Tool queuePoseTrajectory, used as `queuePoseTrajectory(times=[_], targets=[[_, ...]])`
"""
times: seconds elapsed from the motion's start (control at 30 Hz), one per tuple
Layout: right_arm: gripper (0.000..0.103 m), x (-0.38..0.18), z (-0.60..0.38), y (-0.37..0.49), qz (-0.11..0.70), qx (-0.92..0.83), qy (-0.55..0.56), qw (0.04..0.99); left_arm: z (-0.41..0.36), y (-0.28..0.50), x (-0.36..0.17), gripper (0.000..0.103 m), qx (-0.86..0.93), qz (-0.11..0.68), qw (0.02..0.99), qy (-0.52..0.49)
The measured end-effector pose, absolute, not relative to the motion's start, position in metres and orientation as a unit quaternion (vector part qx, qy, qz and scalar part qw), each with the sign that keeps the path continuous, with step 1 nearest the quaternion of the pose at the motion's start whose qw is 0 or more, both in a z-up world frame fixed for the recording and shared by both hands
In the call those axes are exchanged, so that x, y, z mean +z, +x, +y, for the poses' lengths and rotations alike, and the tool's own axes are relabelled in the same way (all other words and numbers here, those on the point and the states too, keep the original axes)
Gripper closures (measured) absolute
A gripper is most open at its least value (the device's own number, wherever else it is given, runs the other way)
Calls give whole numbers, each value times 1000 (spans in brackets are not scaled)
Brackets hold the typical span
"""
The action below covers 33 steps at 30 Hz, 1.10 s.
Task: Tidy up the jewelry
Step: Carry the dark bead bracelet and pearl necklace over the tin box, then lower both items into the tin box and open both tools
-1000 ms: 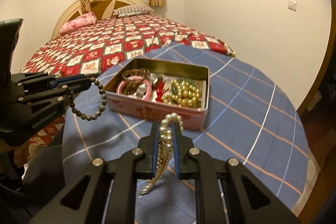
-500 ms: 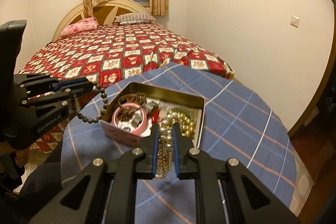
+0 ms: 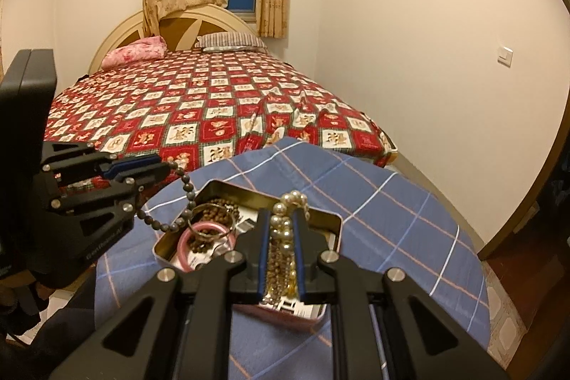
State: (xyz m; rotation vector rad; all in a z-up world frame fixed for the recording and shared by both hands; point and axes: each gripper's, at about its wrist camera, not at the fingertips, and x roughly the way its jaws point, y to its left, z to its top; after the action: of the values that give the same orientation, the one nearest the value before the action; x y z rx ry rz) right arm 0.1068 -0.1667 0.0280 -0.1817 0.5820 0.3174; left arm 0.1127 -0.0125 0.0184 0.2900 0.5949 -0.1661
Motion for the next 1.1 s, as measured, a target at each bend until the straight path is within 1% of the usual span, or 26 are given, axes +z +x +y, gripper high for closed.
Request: queuePoseTrajectory(times=[0.53, 1.1], targets=[[89, 27, -157, 135, 290, 154, -91, 940, -14, 135, 12, 96, -75, 298, 940, 146], [89, 5, -158, 160, 312, 138, -88, 936, -16, 156, -12, 96, -65, 323, 935, 134]])
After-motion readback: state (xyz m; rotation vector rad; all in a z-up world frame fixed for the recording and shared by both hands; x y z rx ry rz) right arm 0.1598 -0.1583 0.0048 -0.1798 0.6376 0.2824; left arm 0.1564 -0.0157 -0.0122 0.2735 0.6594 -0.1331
